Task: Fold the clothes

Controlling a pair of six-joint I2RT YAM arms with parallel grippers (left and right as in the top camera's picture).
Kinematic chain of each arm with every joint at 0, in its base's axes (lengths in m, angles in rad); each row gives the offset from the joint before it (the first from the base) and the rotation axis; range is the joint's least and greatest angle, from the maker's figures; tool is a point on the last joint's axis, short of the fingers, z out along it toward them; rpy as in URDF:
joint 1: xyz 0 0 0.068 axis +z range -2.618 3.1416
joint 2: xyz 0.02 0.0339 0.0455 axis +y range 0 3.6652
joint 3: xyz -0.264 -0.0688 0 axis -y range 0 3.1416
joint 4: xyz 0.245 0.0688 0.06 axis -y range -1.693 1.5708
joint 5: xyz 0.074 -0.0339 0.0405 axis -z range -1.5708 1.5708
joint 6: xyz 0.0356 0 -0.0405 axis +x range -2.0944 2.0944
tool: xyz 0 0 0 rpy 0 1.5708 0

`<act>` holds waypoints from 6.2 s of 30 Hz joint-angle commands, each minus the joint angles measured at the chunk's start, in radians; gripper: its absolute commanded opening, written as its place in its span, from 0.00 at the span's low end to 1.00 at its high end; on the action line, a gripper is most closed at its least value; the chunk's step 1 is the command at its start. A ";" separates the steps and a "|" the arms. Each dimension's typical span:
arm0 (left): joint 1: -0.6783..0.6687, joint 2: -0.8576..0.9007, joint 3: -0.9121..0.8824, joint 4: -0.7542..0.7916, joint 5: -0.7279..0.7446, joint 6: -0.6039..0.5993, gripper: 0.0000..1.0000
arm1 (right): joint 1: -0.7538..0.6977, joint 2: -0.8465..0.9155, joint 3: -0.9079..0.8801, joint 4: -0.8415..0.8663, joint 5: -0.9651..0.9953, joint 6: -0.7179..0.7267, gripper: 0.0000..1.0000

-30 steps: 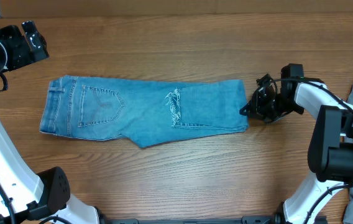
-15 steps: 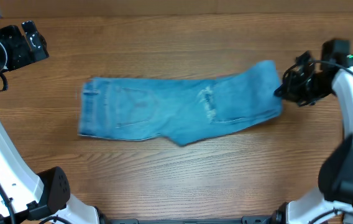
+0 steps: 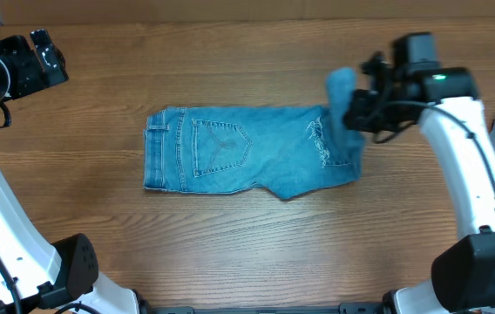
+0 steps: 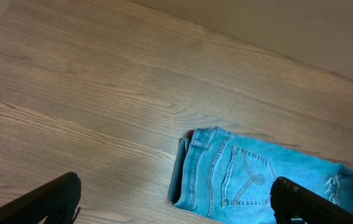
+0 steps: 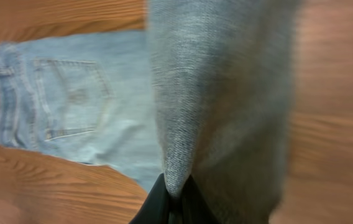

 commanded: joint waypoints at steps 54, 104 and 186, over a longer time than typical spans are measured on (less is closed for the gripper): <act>-0.007 0.009 0.003 -0.002 -0.010 -0.007 1.00 | 0.336 0.242 0.000 0.226 0.059 0.258 0.04; -0.007 0.009 0.003 -0.002 -0.011 -0.007 1.00 | 0.343 0.143 -0.015 0.327 -0.005 0.253 0.04; -0.191 0.518 -0.876 0.449 0.356 0.179 0.04 | 0.226 -0.205 -0.021 0.078 0.066 0.173 1.00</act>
